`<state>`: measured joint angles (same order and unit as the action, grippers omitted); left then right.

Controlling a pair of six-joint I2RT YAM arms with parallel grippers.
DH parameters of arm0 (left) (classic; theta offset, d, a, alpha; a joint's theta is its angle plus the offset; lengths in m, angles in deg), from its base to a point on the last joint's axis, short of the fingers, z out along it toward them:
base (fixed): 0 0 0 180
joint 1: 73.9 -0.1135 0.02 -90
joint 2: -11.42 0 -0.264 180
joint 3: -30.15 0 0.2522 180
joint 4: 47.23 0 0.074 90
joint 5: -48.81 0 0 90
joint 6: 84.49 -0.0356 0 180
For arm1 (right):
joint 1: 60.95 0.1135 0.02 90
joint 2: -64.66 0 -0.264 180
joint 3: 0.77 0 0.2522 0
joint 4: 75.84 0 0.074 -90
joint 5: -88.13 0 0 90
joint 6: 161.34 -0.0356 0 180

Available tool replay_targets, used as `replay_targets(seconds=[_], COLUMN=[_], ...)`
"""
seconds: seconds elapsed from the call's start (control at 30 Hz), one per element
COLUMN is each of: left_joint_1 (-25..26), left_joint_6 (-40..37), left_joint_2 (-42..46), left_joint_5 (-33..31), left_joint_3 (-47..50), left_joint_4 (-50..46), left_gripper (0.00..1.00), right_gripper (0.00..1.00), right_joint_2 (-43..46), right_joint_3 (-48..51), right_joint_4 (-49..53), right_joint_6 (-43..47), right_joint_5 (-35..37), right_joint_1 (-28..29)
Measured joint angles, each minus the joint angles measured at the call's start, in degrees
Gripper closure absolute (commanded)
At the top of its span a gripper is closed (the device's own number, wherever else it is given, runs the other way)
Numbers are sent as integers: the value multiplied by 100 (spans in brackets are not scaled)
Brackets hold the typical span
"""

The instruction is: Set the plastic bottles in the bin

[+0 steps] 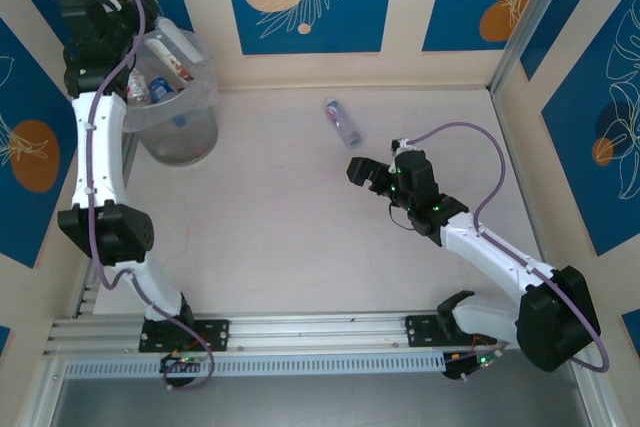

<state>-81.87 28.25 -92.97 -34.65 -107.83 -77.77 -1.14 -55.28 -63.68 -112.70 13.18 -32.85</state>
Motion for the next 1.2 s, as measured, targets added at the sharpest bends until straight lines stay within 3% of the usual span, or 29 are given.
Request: replay_targets(seconds=[0.23,0.73,1.2], left_joint_1=[-227,-345,-343], left_joint_6=[-424,-2452,-2981], left_joint_2=[-396,-455,-1049], left_joint_5=[-428,-986,-1003], left_joint_3=[-525,-435,376], left_joint_4=[101,-452,-643], left_gripper=[67,66,60], right_gripper=[1,0,0], right_joint_2=[-46,-192,-192], right_joint_3=[2,251,251], right_joint_4=[-4,-85,-83], right_joint_6=[-46,-229,-210], right_joint_5=[-2,0,2], right_joint_1=[0,2,2])
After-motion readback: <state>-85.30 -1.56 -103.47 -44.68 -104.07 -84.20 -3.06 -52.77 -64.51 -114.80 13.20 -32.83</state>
